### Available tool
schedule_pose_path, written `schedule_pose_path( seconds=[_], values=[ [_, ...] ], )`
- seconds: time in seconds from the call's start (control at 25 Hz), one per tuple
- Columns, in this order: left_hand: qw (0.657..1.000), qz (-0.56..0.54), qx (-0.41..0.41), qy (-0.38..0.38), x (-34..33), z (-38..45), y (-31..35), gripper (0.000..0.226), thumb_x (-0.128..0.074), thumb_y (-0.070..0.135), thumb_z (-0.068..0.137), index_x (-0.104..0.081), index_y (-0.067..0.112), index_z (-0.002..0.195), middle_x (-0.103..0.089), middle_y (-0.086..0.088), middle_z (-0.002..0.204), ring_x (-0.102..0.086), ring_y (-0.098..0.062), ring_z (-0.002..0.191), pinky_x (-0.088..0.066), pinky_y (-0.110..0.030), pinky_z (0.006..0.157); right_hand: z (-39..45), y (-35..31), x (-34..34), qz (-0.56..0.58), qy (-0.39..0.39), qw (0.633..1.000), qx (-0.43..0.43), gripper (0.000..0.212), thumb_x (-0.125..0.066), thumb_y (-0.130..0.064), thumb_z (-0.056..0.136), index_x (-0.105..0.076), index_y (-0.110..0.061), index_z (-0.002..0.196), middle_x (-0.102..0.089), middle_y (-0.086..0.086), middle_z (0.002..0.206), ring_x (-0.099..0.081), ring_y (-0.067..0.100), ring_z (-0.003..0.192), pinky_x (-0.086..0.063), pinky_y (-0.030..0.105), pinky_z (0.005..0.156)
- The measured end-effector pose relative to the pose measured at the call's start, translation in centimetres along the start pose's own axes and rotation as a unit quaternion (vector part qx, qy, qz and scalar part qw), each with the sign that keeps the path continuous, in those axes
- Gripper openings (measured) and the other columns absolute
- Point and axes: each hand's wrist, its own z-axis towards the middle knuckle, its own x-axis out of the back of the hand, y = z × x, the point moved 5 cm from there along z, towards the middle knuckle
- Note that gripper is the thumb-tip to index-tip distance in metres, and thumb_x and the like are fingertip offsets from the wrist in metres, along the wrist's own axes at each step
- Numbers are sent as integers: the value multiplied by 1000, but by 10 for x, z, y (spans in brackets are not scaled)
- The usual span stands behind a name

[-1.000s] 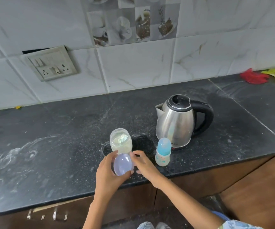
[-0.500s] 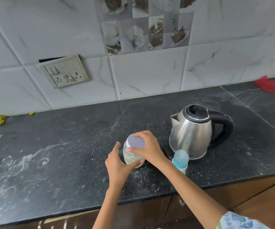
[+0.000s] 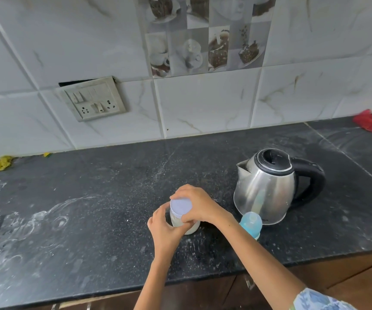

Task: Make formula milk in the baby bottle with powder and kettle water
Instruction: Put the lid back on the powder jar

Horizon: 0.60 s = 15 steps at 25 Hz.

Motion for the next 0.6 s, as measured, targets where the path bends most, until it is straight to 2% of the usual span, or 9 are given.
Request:
schedule_pose_path(
  seconds=[0.08,0.16,0.2,0.28,0.32,0.44,0.48,0.52,0.6],
  values=[
    [1000,3,-2,-3,-1,0,0,68,-69,62,46,-55,31,106,-55,27,103,-42,14,106,-26,-30,97,0,-5,0,-71,35,996,-38,65,-80,-34,70,-56,-21,129,-49,3,129,-50,23,119,-44,34,94],
    [1000,6,-4,0,-2,0,-2,67,-68,62,48,-56,29,105,-59,22,105,-50,1,106,-24,-28,98,-4,-8,2,-193,81,973,-98,75,-66,-66,73,-52,-14,125,-53,9,121,-56,28,110,-47,36,84],
    [1000,4,1,3,-2,0,-3,67,-70,64,47,-55,31,104,-58,22,105,-47,4,107,-24,-28,99,-9,-5,7,-211,111,963,-127,75,-55,-73,77,-54,-10,118,-58,10,115,-60,29,104,-46,36,78],
    [1000,-4,9,5,-1,0,-4,68,-76,64,46,-52,38,104,-53,30,105,-36,19,108,-27,-30,99,-16,6,13,-145,169,964,-147,66,-44,-70,85,-60,-8,103,-63,8,105,-64,28,97,-44,34,72],
    [1000,-5,8,6,0,0,-4,69,-78,62,46,-51,39,105,-50,32,105,-31,24,108,-28,-31,99,-16,11,13,-91,179,972,-125,59,-46,-64,89,-62,-9,102,-62,5,109,-63,26,100,-44,34,75],
    [1000,2,-3,10,1,-1,1,64,-72,61,48,-53,37,105,-53,30,104,-33,26,106,-32,-38,103,-14,14,-11,60,80,994,-42,49,-57,-45,93,-55,-13,130,-48,0,141,-48,18,127,-37,31,103],
    [1000,4,-5,13,1,-1,2,62,-71,59,49,-53,37,104,-54,30,103,-35,24,106,-32,-40,104,-15,15,-18,73,78,994,-37,50,-58,-43,93,-54,-14,133,-47,0,142,-47,18,128,-36,30,105],
    [1000,2,-1,15,1,-1,1,61,-70,59,49,-52,38,103,-54,30,103,-35,23,106,-32,-40,104,-18,18,-20,66,111,990,-52,48,-58,-44,92,-56,-15,130,-50,1,136,-51,17,122,-39,29,101],
    [1000,-3,16,17,0,0,-3,64,-73,62,47,-51,41,104,-53,30,105,-32,21,106,-34,-42,104,-28,27,-13,39,221,971,-82,37,-60,-48,89,-64,-18,110,-57,-1,114,-60,16,102,-48,29,86]
  ],
)
